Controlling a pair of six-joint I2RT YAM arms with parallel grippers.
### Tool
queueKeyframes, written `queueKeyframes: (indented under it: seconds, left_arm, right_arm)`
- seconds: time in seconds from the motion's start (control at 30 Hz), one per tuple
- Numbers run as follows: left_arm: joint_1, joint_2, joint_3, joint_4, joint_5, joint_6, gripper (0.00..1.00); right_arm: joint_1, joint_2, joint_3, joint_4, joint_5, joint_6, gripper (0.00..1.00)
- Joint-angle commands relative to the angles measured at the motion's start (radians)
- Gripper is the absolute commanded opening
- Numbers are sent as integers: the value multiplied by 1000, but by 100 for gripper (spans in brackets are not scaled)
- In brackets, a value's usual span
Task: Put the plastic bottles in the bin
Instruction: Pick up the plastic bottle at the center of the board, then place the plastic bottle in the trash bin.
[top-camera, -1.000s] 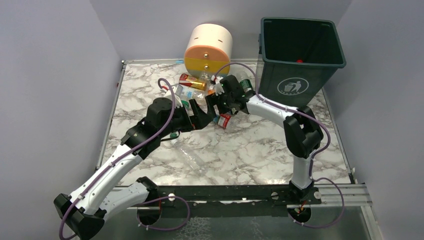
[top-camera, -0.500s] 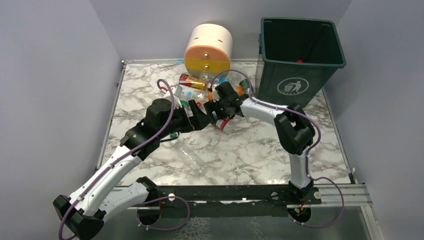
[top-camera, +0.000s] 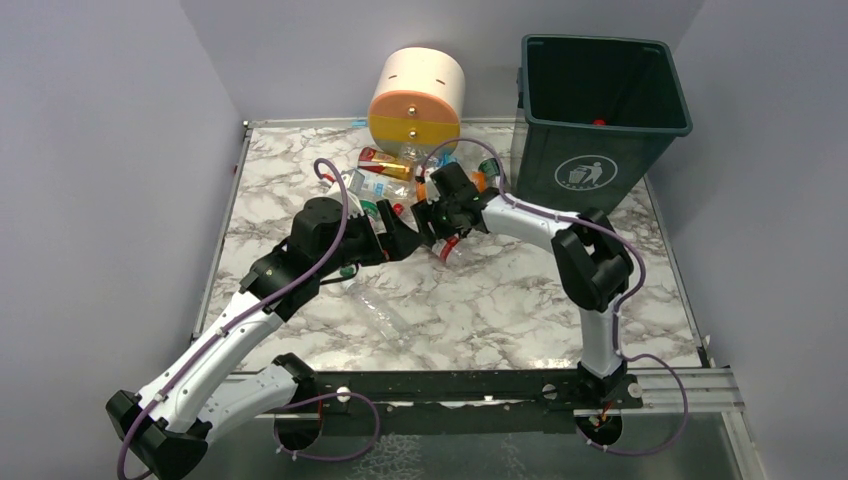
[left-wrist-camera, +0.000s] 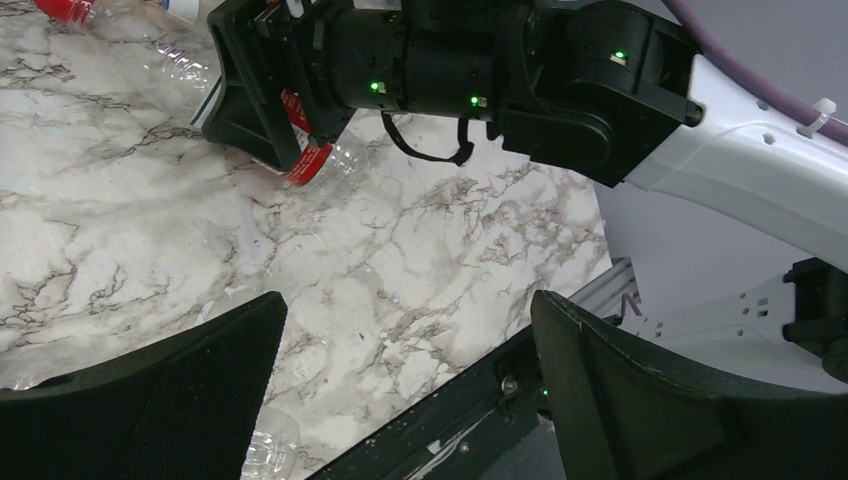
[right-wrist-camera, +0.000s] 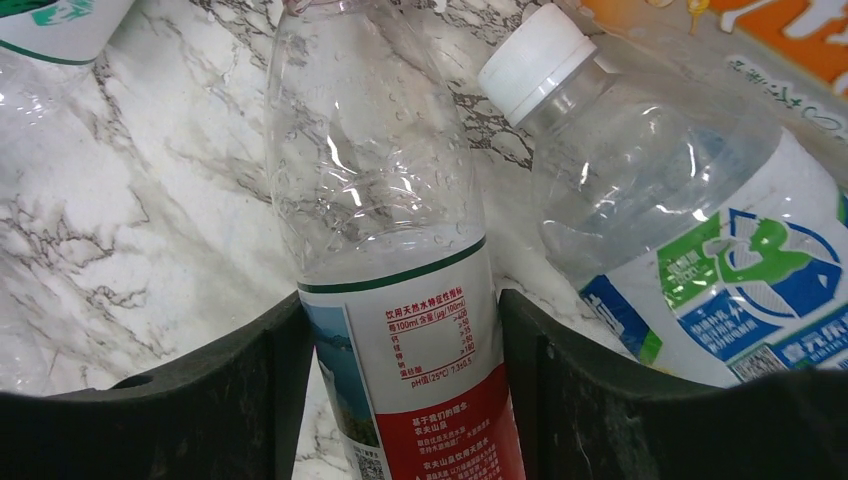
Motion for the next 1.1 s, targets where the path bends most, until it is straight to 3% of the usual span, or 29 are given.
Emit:
queueKeyframes:
  seconds: [0.0, 0.43, 1.07]
  left_arm:
    - [2, -18, -15, 22, 11, 2, 99]
    - [1, -20, -16, 23, 16, 2, 99]
    - [2, -51, -35, 12, 11, -5, 99]
  right_arm:
    - [8, -106, 1, -23, 33, -17, 67]
    - [8, -278, 78, -80, 46, -13, 66]
    - [7, -307, 457, -217, 75, -28, 66]
